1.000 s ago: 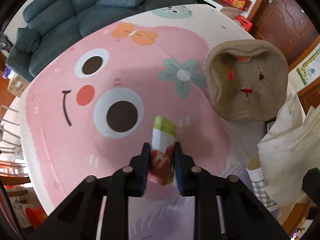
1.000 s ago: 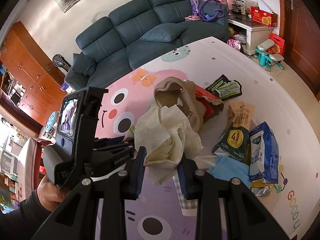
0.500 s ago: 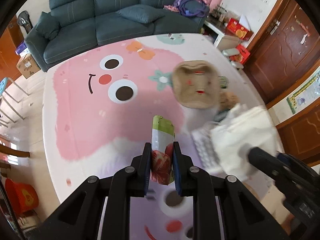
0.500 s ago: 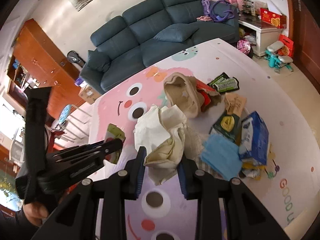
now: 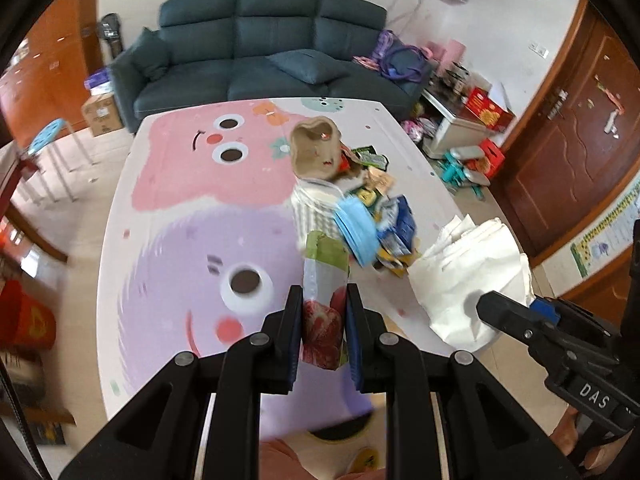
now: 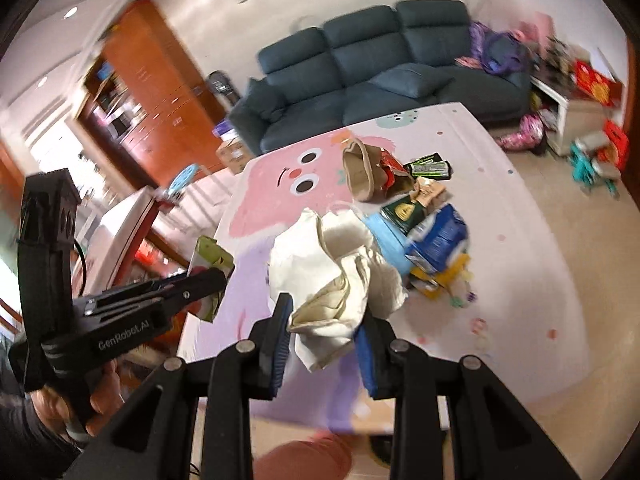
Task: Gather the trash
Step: 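Carry the tissue bundle and snack packet down over the trash bin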
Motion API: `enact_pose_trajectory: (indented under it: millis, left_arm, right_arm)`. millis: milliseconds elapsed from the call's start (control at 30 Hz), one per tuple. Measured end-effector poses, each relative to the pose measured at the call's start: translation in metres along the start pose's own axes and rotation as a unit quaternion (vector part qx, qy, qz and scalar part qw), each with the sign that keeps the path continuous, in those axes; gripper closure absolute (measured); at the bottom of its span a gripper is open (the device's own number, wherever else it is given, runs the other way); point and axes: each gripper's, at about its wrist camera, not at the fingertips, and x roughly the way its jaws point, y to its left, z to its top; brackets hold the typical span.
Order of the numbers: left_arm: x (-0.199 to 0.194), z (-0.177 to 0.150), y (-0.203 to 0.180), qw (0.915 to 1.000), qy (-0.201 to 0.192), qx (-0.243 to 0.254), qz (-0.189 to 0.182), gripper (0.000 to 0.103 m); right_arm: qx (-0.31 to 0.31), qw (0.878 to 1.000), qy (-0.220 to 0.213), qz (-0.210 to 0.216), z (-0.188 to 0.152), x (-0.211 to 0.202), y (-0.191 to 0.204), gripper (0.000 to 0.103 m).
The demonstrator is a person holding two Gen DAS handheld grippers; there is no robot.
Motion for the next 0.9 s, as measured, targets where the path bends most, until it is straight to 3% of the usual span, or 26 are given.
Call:
enact_pose_trajectory:
  millis: [333,500,700,900]
  left_arm:
    - [-0.009,-0.115,-0.094,0.9990,0.016,-0.028,0.032,0.086]
    - [-0.002,-0.152,-0.118,0.9982,0.030,0.001,0.051,0.086]
    - [0.033,-0.187,-0.122,0.9975,0.059,0.013,0.037,0.086]
    - [0.111,-0.238,-0.107,0.9946,0.099,0.010,0.031,0.086]
  right_arm:
    - [0.002,0.998,0.055,0.043,-0.086,-0.053,-0.060,0.073]
    - [0.020,0.995,0.083,0.044,-0.126,-0.053,-0.078,0.073]
    - [0.057,0.991,0.121,0.032,-0.173,-0.026,-0.102,0.073]
    - [0.087,0.983,0.161,-0.002,-0.225,0.040,-0.126,0.073]
